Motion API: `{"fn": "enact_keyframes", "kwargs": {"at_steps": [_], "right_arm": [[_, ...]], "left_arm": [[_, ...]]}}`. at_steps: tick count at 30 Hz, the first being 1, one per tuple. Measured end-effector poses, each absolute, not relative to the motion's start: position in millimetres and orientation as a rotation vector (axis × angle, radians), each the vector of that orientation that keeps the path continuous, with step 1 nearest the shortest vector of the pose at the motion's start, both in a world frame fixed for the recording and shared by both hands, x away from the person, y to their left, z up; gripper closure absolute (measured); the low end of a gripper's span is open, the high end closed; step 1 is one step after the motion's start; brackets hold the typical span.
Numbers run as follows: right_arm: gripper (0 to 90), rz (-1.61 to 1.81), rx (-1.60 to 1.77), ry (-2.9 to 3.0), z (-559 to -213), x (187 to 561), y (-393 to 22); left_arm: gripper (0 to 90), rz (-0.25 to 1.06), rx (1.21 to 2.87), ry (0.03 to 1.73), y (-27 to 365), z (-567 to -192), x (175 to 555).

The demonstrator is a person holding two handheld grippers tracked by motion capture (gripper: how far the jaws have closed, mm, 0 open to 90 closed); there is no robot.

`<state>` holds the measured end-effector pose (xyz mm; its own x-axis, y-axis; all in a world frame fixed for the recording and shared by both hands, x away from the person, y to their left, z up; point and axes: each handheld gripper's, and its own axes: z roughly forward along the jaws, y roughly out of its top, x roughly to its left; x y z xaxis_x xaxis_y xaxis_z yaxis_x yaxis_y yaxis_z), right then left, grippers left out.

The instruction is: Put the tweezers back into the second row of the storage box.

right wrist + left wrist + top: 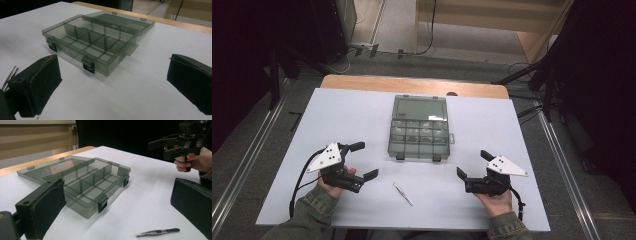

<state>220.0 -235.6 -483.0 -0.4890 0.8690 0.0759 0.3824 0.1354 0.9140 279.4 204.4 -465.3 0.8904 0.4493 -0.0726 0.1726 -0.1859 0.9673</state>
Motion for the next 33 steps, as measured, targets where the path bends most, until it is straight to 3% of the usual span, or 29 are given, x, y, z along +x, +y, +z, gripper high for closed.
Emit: {"fn": "enact_keyframes", "kwargs": {"at_steps": [33], "right_arm": [[0.0,1.152,1.003,2.306,-488.2,227.1,-167.0]], "left_arm": [[0.0,0.265,1.765,0.468,204.1,-465.6,279.5]]}}
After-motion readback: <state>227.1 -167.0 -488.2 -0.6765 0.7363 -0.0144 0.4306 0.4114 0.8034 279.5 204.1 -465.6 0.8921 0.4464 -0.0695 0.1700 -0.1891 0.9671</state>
